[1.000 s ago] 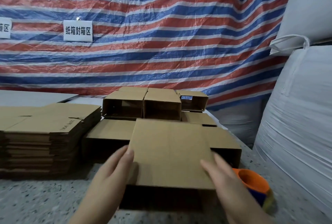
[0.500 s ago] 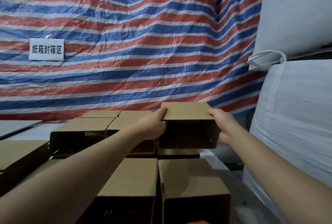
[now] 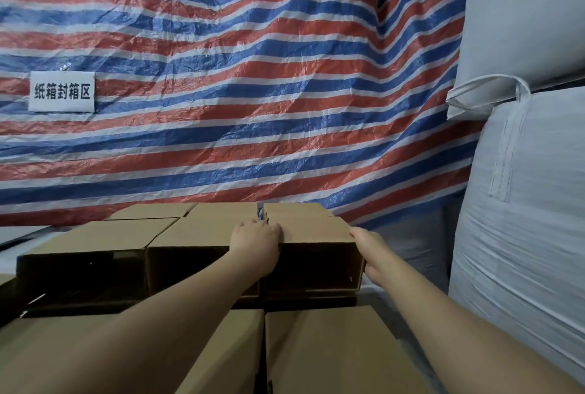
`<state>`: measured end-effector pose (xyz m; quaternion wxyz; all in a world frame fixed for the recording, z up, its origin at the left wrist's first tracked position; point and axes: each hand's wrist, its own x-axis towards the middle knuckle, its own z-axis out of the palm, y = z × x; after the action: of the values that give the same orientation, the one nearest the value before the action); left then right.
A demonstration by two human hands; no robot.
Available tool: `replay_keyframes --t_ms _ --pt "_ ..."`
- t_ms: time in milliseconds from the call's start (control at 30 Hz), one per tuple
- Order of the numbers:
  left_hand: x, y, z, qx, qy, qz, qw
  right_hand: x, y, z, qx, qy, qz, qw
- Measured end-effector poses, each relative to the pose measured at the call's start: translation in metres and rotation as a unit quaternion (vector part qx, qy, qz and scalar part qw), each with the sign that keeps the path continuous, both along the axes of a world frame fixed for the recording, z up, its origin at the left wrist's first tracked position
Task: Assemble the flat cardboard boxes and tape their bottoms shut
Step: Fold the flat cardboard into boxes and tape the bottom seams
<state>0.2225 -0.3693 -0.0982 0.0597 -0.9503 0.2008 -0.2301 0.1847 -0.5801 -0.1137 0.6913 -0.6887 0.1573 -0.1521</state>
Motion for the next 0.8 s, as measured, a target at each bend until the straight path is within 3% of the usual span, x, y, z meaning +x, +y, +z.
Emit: replay_keyframes --t_ms 167,367,467,600,800 --pt "-0.007 -0.001 -0.001 -0.031 -0.027 -0.015 0.999 -0.002 0.0 0.0 -0.047 0.012 -0.011 0.999" --pt "-0.047 0.023 0.012 -0.067 -0.048 -0.076 0.994 -0.027 0.01 0.029 -0.242 -0.032 -0.115 0.963" --pt "-0.082 0.05 0.029 -0.119 -0.081 -0.092 0.985 -0.048 0.027 0.044 -0.287 -0.051 -0.133 0.947" --pt "-0.139 0.104 0.051 -0.183 -0.103 -0.096 0.973 -0.09 0.073 0.063 -0.334 -0.069 -0.095 0.935" --pt "-0.216 0.206 0.058 -0.179 -0.112 -0.013 0.977 -0.171 0.158 0.063 -0.369 -0.147 0.006 0.918"
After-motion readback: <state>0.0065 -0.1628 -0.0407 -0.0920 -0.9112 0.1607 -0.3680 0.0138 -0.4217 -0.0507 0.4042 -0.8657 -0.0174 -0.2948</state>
